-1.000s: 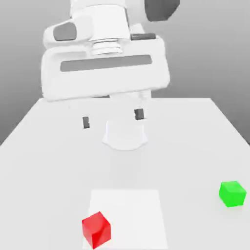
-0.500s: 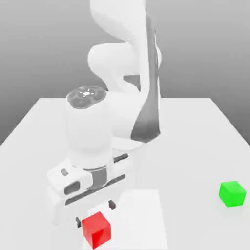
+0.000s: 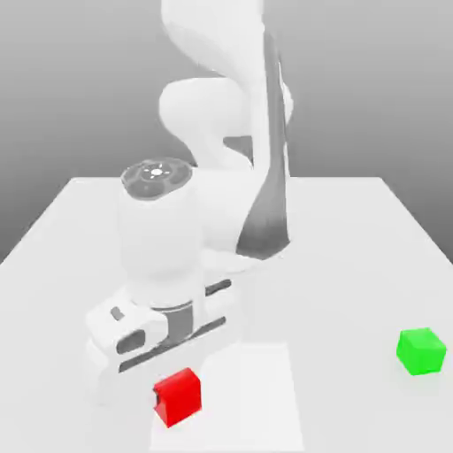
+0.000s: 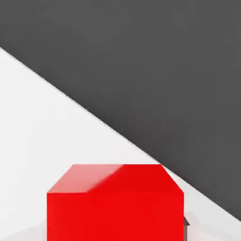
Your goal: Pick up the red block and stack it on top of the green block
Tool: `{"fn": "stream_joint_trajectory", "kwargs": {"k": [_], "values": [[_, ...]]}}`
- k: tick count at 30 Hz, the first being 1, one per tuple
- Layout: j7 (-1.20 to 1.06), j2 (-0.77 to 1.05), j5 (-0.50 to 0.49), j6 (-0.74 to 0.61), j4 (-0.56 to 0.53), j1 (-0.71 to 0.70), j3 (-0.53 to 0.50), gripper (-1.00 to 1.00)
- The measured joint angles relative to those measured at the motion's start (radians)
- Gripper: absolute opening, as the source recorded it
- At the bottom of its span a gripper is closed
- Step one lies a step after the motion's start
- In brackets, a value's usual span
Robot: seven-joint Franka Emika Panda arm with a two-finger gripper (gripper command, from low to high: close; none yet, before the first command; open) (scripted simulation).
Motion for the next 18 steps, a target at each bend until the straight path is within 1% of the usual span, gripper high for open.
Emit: {"fn": "stream_joint_trajectory", "kwargs": {"k": [7,10,11,12,15,16,18], "values": [[0.127,-0.080,-0.063,-0.033,-0.046,0.208,0.173,-1.00],[0.195,-0.116,-0.097,-0.045,-0.065,0.361,0.265,-1.00],[0.227,-0.105,-0.116,-0.035,-0.061,0.417,0.295,-1.00],[0.248,-0.081,-0.130,-0.012,-0.058,0.438,0.304,-1.00],[0.280,0.018,-0.162,0.080,-0.051,0.459,0.300,-1.00],[0.286,0.038,-0.168,0.100,-0.050,0.463,0.297,1.00],[0.286,0.038,-0.168,0.100,-0.050,0.463,0.297,1.00]]}}
